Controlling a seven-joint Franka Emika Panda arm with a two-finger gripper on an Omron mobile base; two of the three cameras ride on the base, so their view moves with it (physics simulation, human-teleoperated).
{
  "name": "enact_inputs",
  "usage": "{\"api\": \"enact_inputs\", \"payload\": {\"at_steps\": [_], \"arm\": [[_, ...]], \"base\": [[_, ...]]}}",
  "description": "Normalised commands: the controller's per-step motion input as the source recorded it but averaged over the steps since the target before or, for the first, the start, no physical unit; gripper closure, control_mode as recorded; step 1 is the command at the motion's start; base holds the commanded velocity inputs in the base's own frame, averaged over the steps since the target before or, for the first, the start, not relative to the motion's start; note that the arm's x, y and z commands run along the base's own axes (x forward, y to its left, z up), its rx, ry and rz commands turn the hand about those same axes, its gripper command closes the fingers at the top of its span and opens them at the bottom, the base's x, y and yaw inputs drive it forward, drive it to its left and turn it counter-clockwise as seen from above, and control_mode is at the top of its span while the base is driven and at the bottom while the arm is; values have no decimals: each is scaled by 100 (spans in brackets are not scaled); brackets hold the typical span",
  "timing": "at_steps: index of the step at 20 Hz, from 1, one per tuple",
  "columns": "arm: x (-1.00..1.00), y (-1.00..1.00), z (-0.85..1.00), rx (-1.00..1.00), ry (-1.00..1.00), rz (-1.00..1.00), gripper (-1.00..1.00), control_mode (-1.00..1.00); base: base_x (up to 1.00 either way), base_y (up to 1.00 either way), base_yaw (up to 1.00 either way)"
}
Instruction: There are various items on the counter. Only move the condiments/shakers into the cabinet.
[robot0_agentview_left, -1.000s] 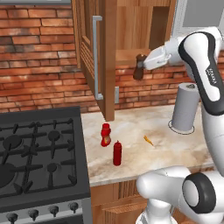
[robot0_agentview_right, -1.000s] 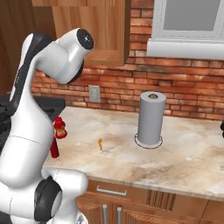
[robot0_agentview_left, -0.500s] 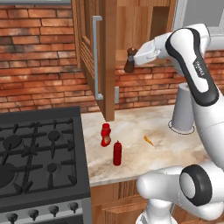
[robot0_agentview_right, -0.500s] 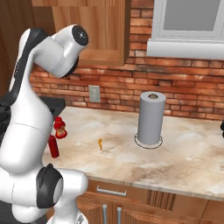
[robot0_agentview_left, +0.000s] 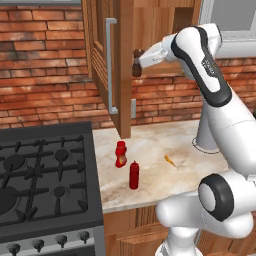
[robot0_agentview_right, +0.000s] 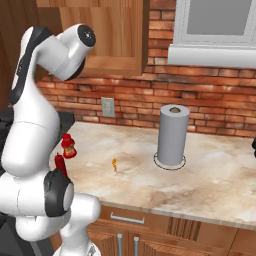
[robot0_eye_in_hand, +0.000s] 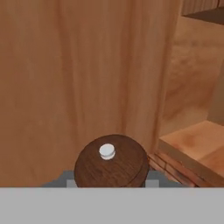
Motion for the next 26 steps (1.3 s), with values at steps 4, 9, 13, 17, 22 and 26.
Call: {"api": "enact_inputs", "payload": {"at_steps": [4,9,13,17,22,26], "arm": [[53,22,17,0,7,0,100,-100],[59,4,0,0,0,0,100,-100],[57,0,0,0,2,0,100,-100],[45,0,-8,0,4,0,100,-100],[38,5,-14,0,6,0,100,-100],[34,14,-25,0,7,0,100,-100]], "base": [[0,0,0],[0,0,0],[0,0,0],[0,0,0],[0,0,0],[0,0,0]]}}
